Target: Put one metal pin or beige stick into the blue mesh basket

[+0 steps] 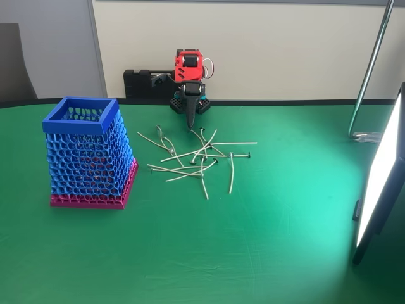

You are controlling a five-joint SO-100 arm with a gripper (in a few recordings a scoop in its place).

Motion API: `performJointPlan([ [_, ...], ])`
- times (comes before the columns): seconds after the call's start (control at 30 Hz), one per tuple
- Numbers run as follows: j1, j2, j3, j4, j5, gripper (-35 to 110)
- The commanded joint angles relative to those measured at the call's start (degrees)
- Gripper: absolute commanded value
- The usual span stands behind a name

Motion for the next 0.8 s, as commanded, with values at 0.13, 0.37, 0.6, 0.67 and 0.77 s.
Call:
performJointPlan([
  [0.13,0.09,0.44,0.18,0.18,-0.09,1],
  [0.37,0.09,0.44,0.18,0.18,-0.09,1],
  [0.6,0.09,0.44,0.18,0.18,0.0,1],
  [0.67,0.09,0.44,0.18,-0.62,0.09,1],
  [0.77,0.18,0.44,-2.11,-0.62,0.0,0],
])
